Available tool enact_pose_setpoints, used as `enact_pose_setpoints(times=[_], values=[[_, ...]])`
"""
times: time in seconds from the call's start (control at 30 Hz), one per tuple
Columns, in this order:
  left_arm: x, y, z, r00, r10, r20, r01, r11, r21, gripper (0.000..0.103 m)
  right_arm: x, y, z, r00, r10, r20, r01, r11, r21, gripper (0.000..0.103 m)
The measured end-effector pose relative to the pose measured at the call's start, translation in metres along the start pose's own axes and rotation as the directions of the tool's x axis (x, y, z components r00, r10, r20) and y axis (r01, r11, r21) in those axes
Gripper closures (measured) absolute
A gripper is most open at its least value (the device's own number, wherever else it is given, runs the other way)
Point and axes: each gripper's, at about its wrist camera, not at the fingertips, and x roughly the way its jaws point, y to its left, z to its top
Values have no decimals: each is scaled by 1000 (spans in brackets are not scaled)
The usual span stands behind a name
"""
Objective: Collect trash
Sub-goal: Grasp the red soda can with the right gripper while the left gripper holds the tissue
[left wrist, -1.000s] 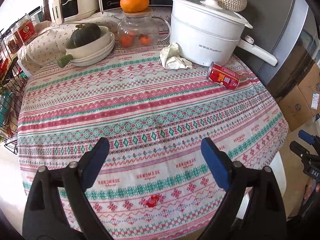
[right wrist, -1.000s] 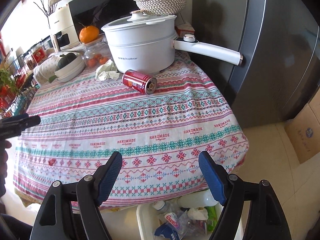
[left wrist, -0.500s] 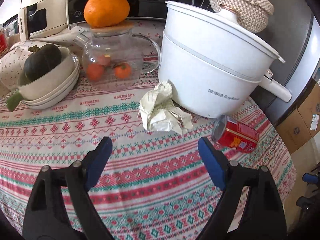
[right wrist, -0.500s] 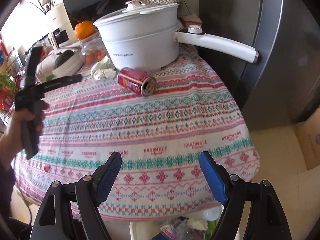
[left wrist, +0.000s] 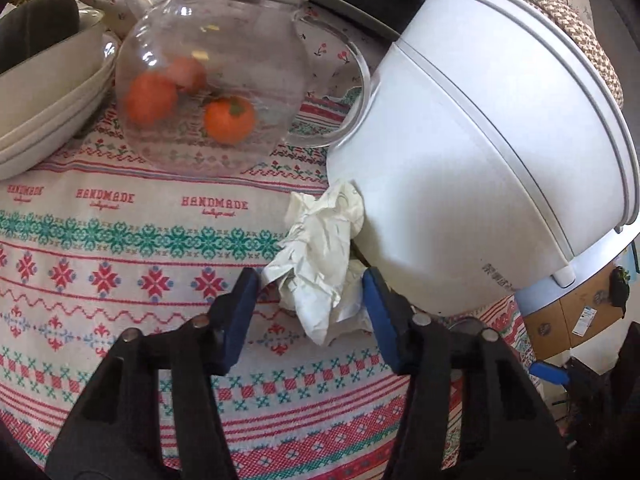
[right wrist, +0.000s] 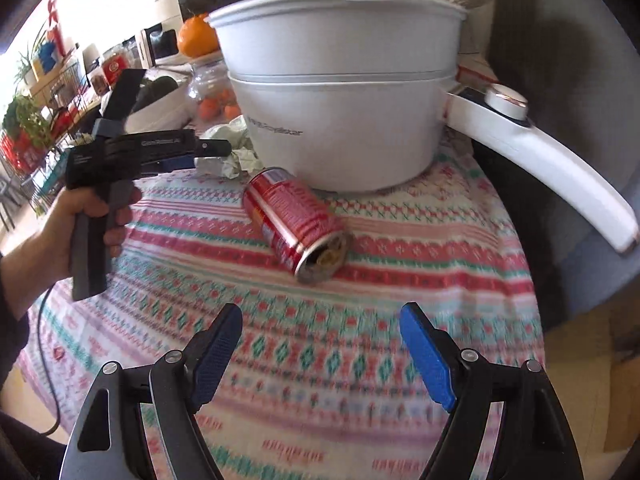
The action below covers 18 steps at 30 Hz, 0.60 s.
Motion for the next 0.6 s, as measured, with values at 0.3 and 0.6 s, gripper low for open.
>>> enact_pose_setpoints(times=[0.3,0.6], values=[[-29,-13,-3,997,72,-7,-71,987,145,65,42,-3,25,996,83,22,-82,996,-35,21],[-89,-14,-46,986,164,-21,-152,951,269,67,71,16,36,992,124,9,-124,992,-6,38]])
